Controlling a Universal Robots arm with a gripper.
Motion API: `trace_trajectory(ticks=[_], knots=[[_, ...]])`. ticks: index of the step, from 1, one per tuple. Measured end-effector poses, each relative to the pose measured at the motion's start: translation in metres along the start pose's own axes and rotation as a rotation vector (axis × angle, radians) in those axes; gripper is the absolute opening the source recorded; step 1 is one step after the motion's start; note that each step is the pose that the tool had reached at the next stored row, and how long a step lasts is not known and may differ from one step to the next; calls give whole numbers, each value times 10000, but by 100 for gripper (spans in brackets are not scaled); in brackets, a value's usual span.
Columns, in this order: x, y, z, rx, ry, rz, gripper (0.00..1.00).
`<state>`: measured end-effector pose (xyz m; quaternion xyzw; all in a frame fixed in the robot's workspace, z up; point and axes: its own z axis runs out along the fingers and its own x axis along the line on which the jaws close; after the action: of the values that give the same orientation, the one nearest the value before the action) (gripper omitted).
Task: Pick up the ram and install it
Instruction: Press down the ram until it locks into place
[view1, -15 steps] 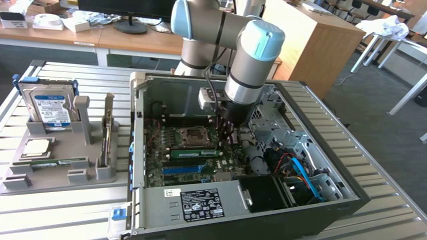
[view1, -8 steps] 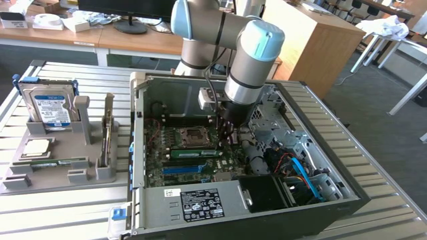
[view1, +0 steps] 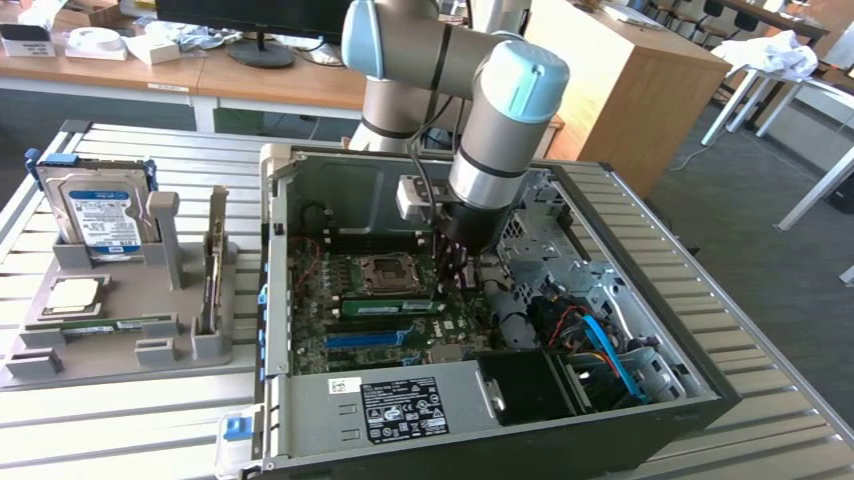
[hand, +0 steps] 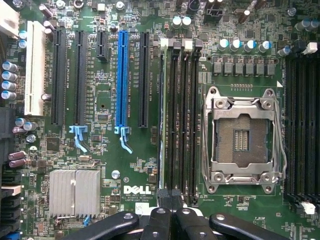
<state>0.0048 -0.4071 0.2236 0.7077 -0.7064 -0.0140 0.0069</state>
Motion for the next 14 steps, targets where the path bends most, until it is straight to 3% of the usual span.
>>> trace_trajectory(ticks=[8,14], knots=[[1,4,-102,-6,15,1,10],[1,13,-103,-6,14,-1,10]])
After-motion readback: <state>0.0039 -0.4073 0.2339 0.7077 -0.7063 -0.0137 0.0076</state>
